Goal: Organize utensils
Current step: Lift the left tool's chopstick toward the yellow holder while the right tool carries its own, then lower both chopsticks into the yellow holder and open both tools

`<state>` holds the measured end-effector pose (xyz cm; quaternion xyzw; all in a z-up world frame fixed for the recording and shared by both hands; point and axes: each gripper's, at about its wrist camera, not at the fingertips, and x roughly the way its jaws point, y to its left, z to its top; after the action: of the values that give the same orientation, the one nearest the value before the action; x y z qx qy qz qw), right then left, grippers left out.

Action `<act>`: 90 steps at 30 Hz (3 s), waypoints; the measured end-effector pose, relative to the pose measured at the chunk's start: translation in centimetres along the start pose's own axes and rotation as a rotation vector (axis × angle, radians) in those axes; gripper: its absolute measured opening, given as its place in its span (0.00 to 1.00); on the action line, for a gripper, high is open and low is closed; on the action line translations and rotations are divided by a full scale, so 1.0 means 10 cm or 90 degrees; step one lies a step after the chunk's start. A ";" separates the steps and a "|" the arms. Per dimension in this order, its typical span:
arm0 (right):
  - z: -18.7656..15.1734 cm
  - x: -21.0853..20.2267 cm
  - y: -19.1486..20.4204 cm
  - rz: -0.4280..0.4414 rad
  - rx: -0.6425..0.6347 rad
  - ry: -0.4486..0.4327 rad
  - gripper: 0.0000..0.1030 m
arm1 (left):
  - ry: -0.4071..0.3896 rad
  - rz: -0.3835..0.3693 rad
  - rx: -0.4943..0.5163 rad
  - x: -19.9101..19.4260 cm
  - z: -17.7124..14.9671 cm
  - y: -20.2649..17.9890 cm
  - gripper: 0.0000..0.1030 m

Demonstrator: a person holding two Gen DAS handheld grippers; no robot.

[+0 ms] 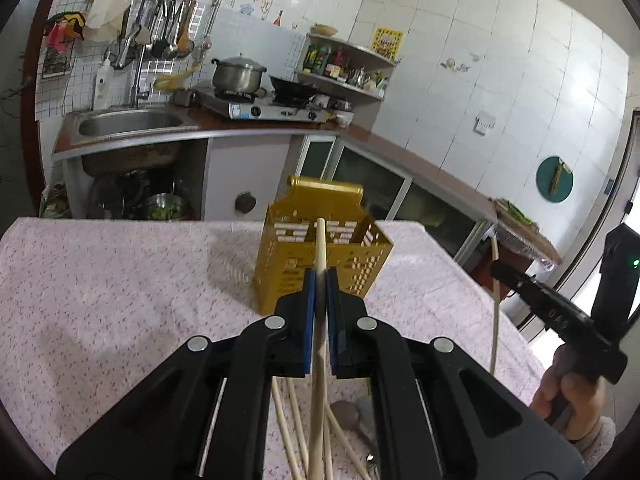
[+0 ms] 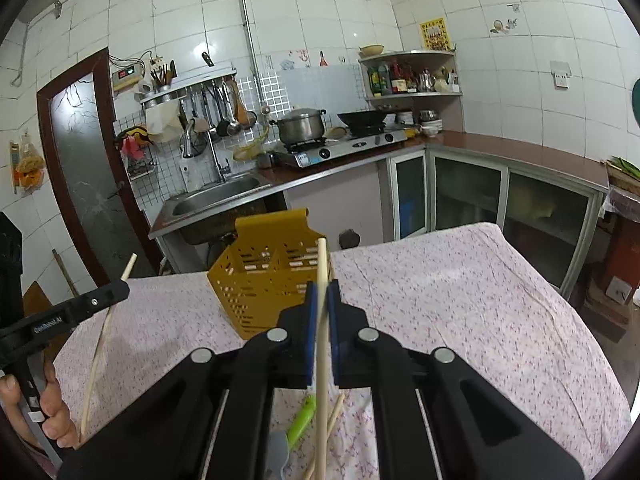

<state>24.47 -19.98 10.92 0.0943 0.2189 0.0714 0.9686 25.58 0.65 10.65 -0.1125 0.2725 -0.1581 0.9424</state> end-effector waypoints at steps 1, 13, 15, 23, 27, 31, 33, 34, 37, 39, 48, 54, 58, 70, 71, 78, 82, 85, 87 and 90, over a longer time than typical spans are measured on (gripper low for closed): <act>0.02 0.01 0.01 0.000 0.000 -0.004 0.06 | -0.010 -0.002 0.003 -0.02 0.02 -0.01 0.04; 0.43 0.19 0.10 0.017 -0.022 -0.044 0.06 | -0.087 -0.013 0.026 0.03 0.42 -0.12 0.04; 0.50 0.25 0.11 0.020 -0.023 -0.050 0.06 | -0.090 -0.021 0.027 0.08 0.48 -0.12 0.04; 0.76 0.54 0.13 0.030 -0.028 -0.085 0.06 | -0.160 -0.061 0.029 0.22 0.79 -0.13 0.04; 0.86 0.66 0.09 0.032 -0.022 -0.097 0.06 | -0.168 -0.050 0.034 0.34 0.86 -0.17 0.04; 0.93 0.77 0.06 0.029 -0.020 -0.108 0.06 | -0.173 -0.027 0.051 0.49 0.93 -0.21 0.04; 1.01 0.82 0.06 0.029 -0.018 -0.116 0.06 | -0.184 -0.012 0.068 0.54 1.01 -0.27 0.04; 1.04 0.84 0.06 0.032 -0.013 -0.121 0.06 | -0.188 -0.009 0.074 0.56 1.06 -0.30 0.04; 1.18 0.91 0.09 0.041 -0.011 -0.158 0.06 | -0.201 0.004 0.079 0.65 1.22 -0.34 0.04; 1.24 0.93 0.13 0.037 -0.026 -0.180 0.06 | -0.213 0.012 0.075 0.72 1.32 -0.34 0.04; 1.43 1.18 0.21 0.036 -0.012 -0.247 0.06 | -0.250 0.035 0.078 0.94 1.47 -0.32 0.04; 1.30 1.44 0.18 0.047 0.003 -0.257 0.06 | -0.250 0.057 0.076 1.22 1.37 -0.21 0.04; 1.18 1.56 0.19 0.043 -0.010 -0.263 0.06 | -0.275 0.079 0.094 1.33 1.22 -0.18 0.04; 0.82 1.70 0.21 0.036 -0.057 -0.252 0.06 | -0.253 0.101 0.108 1.50 0.81 -0.09 0.04; 0.78 1.71 0.21 0.034 -0.061 -0.248 0.06 | -0.245 0.103 0.109 1.51 0.77 -0.08 0.04; 0.56 1.59 0.16 0.035 -0.071 -0.206 0.06 | -0.210 0.113 0.105 1.45 0.56 -0.06 0.04; 0.47 1.46 0.14 0.042 -0.080 -0.160 0.06 | -0.188 0.112 0.092 1.32 0.51 -0.04 0.27; 0.42 1.36 0.10 0.045 -0.073 -0.125 0.07 | -0.183 0.127 0.084 1.13 0.49 -0.03 0.56; 0.39 1.27 0.06 0.044 -0.063 -0.109 0.07 | -0.169 0.131 0.084 1.01 0.48 -0.03 0.65; 0.32 1.15 0.00 0.035 -0.055 -0.087 0.07 | -0.153 0.139 0.071 0.79 0.40 0.02 0.80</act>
<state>36.09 -18.39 9.01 0.0630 0.1466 0.1008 0.9820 34.15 -1.43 10.16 -0.0477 0.1592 -0.0549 0.9846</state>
